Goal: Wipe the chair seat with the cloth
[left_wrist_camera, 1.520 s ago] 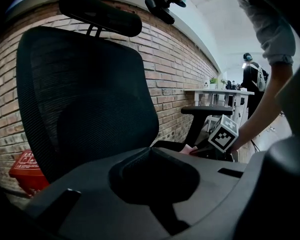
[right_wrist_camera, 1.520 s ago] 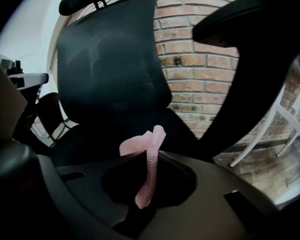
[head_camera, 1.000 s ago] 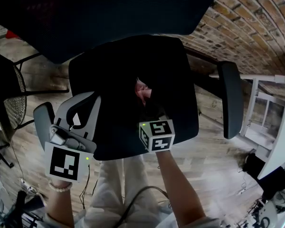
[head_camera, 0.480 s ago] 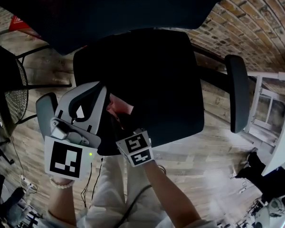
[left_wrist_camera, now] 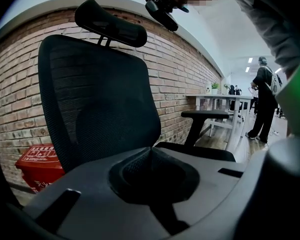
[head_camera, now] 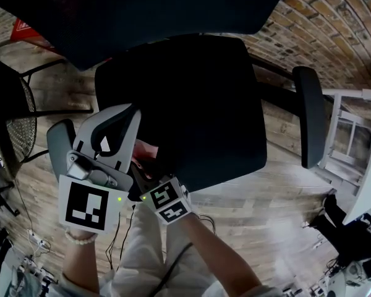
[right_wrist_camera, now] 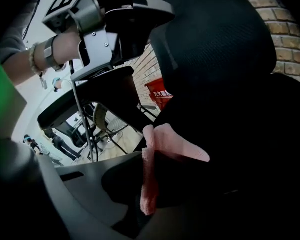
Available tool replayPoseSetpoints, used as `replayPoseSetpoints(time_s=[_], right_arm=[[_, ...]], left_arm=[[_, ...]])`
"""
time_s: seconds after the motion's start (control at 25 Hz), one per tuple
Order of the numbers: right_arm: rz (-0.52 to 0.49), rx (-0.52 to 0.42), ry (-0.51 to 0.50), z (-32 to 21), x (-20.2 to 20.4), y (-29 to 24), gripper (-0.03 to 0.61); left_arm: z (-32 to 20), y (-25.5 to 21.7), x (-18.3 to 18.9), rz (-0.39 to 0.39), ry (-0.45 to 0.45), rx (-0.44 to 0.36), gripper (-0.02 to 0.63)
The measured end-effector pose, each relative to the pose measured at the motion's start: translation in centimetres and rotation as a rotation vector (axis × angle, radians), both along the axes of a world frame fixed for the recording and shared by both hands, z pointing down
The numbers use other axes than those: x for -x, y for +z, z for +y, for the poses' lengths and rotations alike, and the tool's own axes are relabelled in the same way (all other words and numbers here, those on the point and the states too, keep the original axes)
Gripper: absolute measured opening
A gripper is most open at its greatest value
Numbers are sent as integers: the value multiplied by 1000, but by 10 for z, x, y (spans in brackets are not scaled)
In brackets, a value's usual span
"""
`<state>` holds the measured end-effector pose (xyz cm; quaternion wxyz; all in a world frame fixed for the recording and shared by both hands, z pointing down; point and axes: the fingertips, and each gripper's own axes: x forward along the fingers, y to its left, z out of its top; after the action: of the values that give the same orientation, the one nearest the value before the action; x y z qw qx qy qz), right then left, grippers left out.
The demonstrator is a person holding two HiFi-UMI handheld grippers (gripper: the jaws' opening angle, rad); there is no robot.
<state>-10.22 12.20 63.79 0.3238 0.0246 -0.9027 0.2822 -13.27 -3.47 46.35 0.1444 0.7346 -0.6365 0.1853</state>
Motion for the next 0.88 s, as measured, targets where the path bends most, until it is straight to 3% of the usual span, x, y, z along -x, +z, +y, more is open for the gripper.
replayPoseSetpoints(time_s=[0.36, 0.6, 0.88], right_arm=[[62, -91, 121, -69, -37, 7, 55], [133, -157, 263, -130, -86, 14, 55], [211, -258, 360, -195, -156, 17, 55]], left_arm=[[-8, 2, -13, 5, 22, 11, 18], [-20, 0, -28, 2, 59, 17, 18], [-35, 0, -45, -4, 110, 26, 18]])
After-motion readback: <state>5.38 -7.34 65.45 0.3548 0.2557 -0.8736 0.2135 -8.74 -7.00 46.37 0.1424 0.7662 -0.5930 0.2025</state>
